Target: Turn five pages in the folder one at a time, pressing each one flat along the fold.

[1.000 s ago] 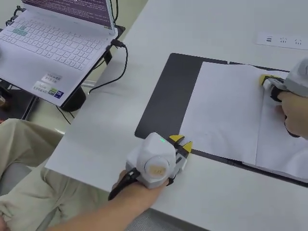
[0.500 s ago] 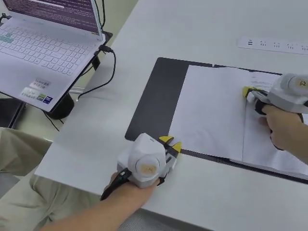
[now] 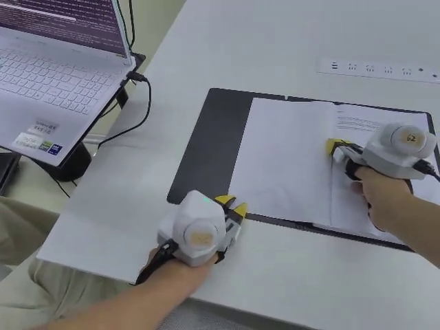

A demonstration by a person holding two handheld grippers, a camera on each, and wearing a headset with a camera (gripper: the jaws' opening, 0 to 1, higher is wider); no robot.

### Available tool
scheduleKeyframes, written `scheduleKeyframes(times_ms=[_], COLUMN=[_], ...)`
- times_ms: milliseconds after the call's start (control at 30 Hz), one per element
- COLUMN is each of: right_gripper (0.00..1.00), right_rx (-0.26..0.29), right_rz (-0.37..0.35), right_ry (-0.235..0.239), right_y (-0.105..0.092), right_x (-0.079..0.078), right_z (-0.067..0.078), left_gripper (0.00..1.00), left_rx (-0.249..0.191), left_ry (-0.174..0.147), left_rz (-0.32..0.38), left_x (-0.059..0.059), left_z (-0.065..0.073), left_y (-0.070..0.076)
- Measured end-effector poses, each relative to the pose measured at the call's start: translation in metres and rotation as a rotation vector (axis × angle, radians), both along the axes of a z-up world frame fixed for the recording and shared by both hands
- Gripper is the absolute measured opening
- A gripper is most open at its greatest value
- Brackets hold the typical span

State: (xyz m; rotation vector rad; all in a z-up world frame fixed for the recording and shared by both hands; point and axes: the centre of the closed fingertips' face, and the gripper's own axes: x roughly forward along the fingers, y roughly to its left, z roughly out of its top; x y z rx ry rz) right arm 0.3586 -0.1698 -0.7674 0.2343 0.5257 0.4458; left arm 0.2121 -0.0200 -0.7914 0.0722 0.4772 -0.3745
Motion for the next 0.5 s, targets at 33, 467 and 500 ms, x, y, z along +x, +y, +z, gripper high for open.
scheduleKeyframes(times_ms=[33,467,500], right_gripper=[0.0,0.0,0.0], right_rx=[0.001,-0.004,-0.007], right_rz=[0.001,0.014,0.018], right_ry=[0.002,0.022,0.024], right_y=[0.0,-0.002,-0.002], right_x=[-0.004,-0.034,-0.036], right_z=[0.0,0.0,-0.001], left_gripper=[0.11,0.11,0.11], left_rx=[0.0,0.0,0.0], left_ry=[0.0,-0.006,-0.006], left_rz=[0.0,0.001,0.001], left_x=[0.0,-0.001,-0.001], left_z=[0.0,0.0,-0.001], left_y=[0.0,0.0,0.0])
